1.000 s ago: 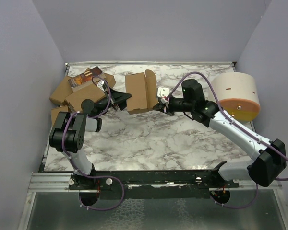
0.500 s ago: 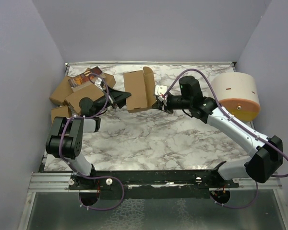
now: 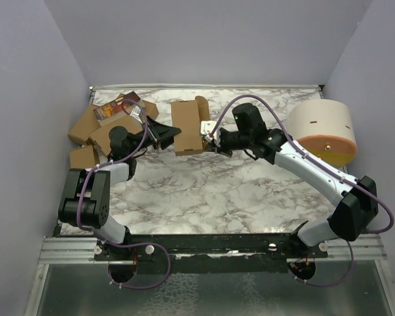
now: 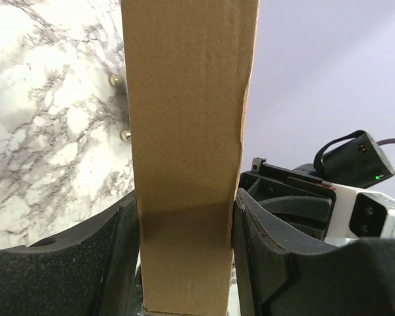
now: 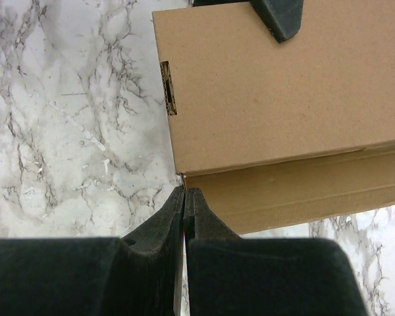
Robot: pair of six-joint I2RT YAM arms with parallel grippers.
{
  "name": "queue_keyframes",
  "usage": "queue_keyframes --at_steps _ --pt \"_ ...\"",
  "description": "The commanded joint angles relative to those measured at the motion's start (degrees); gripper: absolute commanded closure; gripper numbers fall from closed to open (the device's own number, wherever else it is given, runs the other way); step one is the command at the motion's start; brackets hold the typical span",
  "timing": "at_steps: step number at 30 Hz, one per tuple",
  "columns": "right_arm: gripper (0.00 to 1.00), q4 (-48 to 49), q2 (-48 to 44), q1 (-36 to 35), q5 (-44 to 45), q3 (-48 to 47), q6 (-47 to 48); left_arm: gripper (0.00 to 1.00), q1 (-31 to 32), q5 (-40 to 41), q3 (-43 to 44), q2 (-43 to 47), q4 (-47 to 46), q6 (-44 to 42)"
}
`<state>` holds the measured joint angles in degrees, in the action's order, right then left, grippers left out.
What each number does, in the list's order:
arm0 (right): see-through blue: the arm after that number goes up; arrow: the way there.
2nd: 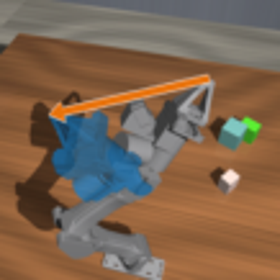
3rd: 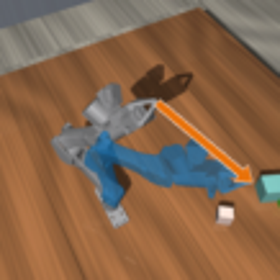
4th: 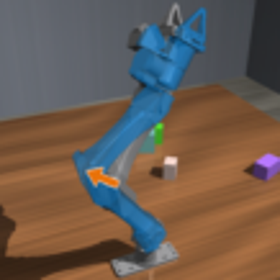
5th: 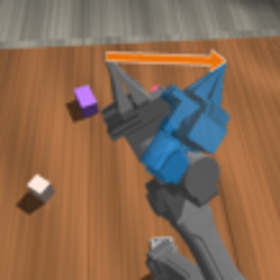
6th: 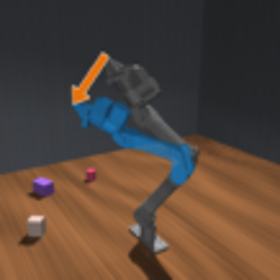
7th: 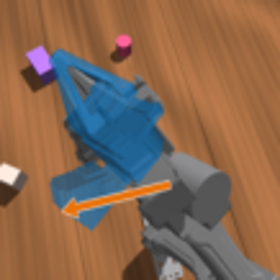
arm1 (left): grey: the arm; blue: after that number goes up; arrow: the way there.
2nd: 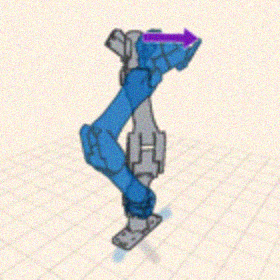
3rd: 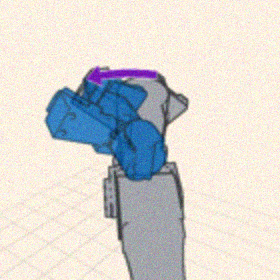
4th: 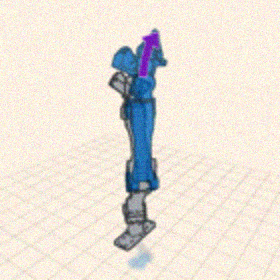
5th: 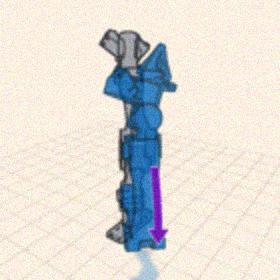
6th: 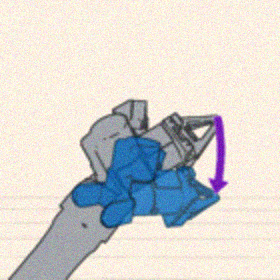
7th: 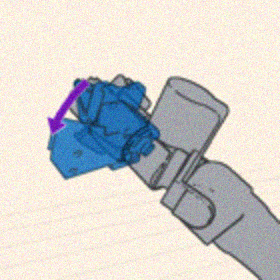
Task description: Fold the paper box
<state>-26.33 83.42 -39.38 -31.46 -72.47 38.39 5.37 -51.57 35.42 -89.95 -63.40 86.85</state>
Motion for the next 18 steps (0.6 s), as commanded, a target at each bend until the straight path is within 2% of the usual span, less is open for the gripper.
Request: queue_keyframes --at_steps 1,5,11,18 --pt "0.99 0.21 1.39 -1.58 -0.35 -2.94 0.68 0.89 -0.16 2.05 3.46 3.82 14.08 -13.01" --pt "0.99 1.45 1.45 -1.61 -1.03 -1.35 -0.91 0.89 -0.18 1.03 4.24 4.85 16.90 -16.72" --pt "0.96 3.37 -2.11 -1.58 -0.77 3.73 -2.26 0.89 -0.44 -3.14 4.55 4.14 12.84 -17.47" --pt "0.83 4.39 -5.54 -1.49 -1.94 8.13 -2.29 0.90 -0.71 -7.01 5.58 3.00 11.31 -19.72"
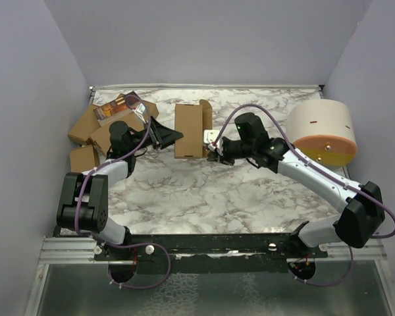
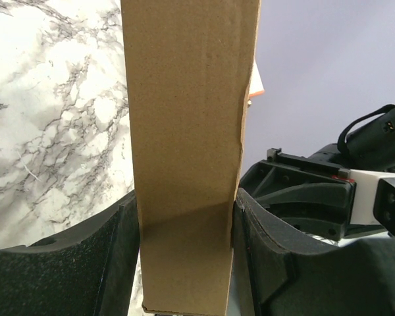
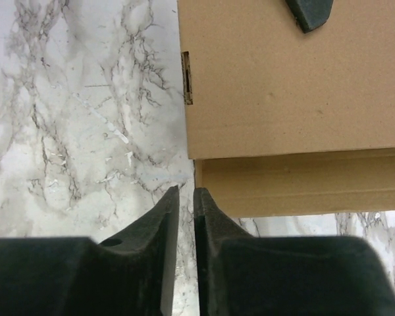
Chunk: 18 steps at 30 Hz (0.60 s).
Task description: Fold the paper box
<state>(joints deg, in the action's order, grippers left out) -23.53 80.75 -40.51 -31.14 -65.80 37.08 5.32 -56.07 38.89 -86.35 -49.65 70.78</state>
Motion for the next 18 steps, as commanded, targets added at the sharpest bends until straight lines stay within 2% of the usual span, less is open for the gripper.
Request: queue_keyframes --at_steps 1,5,9,13,18 --pt "0.81 1.42 -3.22 -0.35 -2.47 1.66 -0.96 0.90 -0.66 -2.88 2.21 -0.66 -2.14 -4.11" --pt "0.75 0.28 -5.15 0.64 -4.91 1.99 -0.33 0.90 -0.75 -3.94 2.73 -0.70 -0.06 -6.18" --pt "0.70 -1.64 -7.62 5.40 -12.95 1.29 -1.17 0.90 -0.75 -5.29 3.92 -0.40 5.17 -11.40" --pt "0.67 -1.13 -8.53 16.17 -24.91 0.45 -5.72 0.90 -0.69 -6.02 6.10 0.95 17.36 -25.13" --pt "0.61 0.88 -8.19 23.08 -31.41 0.85 -9.04 0.91 1.28 -2.80 8.19 4.70 35.68 -47.04"
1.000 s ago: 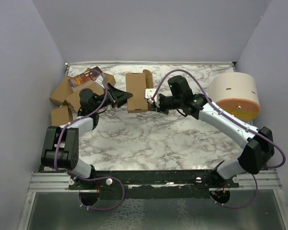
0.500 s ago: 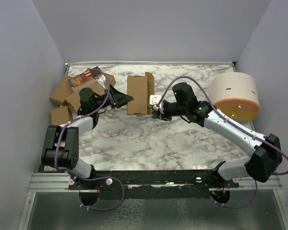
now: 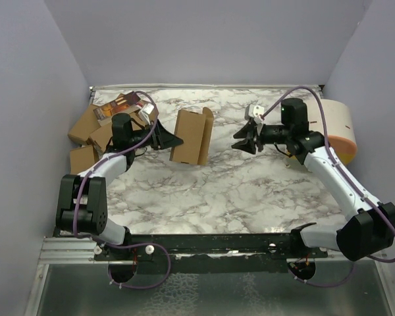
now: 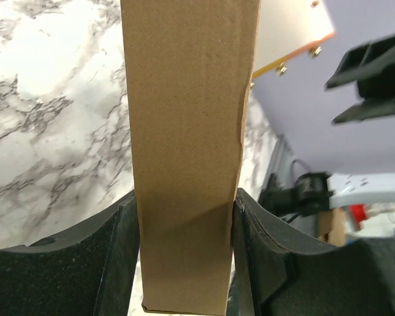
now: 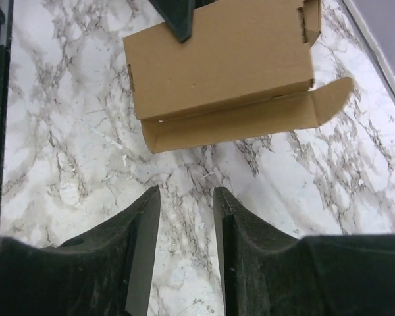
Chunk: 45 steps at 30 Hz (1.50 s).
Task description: Fold the paper box
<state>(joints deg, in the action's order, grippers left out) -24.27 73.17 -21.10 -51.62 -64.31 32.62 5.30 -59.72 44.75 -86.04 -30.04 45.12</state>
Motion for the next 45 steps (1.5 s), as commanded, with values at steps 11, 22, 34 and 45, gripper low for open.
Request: queue_keyframes --at_steps 11,22,34,45 --pt "0.55 13.59 2.73 5.90 -12.80 5.68 -10.18 0.90 6.03 0.77 5.94 5.71 37.42 -49.37" --pt "0.36 31.91 -0.58 5.98 -13.94 17.14 -16.07 0.87 9.67 2.33 5.16 2.86 44.69 -64.69" --pt "0.35 39.50 -0.97 12.42 -17.90 23.55 -24.85 0.86 12.73 7.02 2.23 4.05 45.42 -71.56" --pt "0.28 42.64 2.03 11.67 -13.61 26.70 -31.70 0.86 12.89 6.58 0.44 5.20 43.59 -72.90"
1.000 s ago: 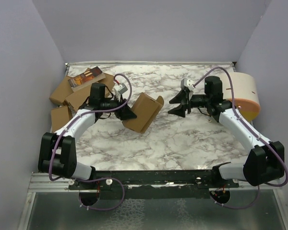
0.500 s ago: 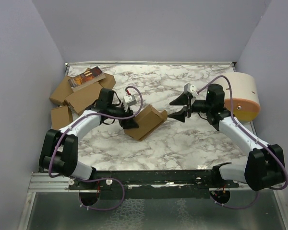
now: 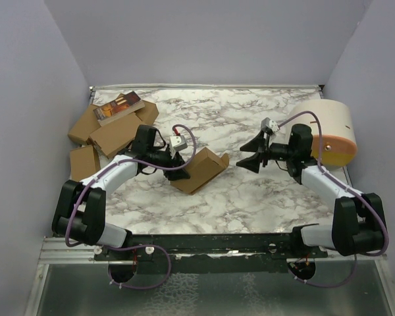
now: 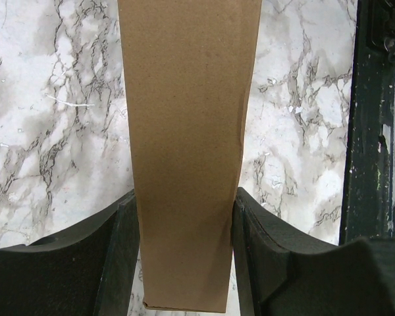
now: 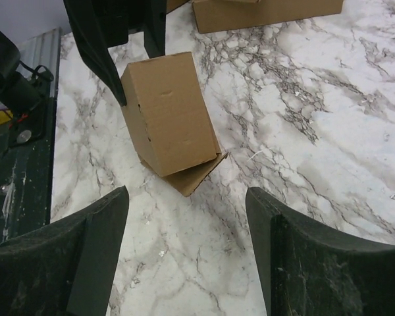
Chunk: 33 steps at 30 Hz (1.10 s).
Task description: Fold the paper box
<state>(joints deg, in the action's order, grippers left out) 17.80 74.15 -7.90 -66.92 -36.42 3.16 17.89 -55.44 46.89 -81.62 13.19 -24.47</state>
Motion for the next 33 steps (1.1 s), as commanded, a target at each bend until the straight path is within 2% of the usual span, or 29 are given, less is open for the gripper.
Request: queue_keyframes --at_steps 1,6,9,11,14,18,25,30,33 --pt "0.27 -0.64 1.18 -2.38 3.40 -1.85 -1.20 0.86 0.33 2.08 -1.66 0.73 0.40 -3.30" --pt "0.20 -1.72 2.22 -6.93 12.82 -3.21 0.14 0.86 0.38 0.89 -1.58 0.76 0.47 -3.19" --pt "0.22 -1.00 3.72 -8.70 20.23 -4.16 -2.32 0.86 0.35 0.24 -1.66 1.01 0.60 -3.04" --pt "0.27 -1.24 4.85 -8.88 22.00 -4.81 -3.66 0.86 0.30 0.00 -1.72 1.03 0.53 -3.13" --pt "0.45 -1.61 6.08 -9.17 21.38 -5.06 -4.60 0.86 0.33 -0.24 -1.80 1.03 0.56 -3.17" --pt "0.60 -3.09 6.82 -9.76 20.86 -5.67 -4.97 0.86 0.30 -0.21 -1.68 1.05 0.59 -3.14" --pt "0.73 -4.52 7.57 -9.94 18.64 -5.98 -5.29 0.86 0.30 -0.12 -1.78 1.09 0.49 -3.08" --pt "0.87 -4.61 7.06 -9.96 17.70 -5.44 -4.23 0.86 0.30 -0.40 -1.77 1.10 0.46 -3.04" --pt "0.88 -4.59 6.64 -10.07 17.38 -5.00 -3.64 0.86 0.21 -1.13 -1.80 0.74 0.27 -2.94"
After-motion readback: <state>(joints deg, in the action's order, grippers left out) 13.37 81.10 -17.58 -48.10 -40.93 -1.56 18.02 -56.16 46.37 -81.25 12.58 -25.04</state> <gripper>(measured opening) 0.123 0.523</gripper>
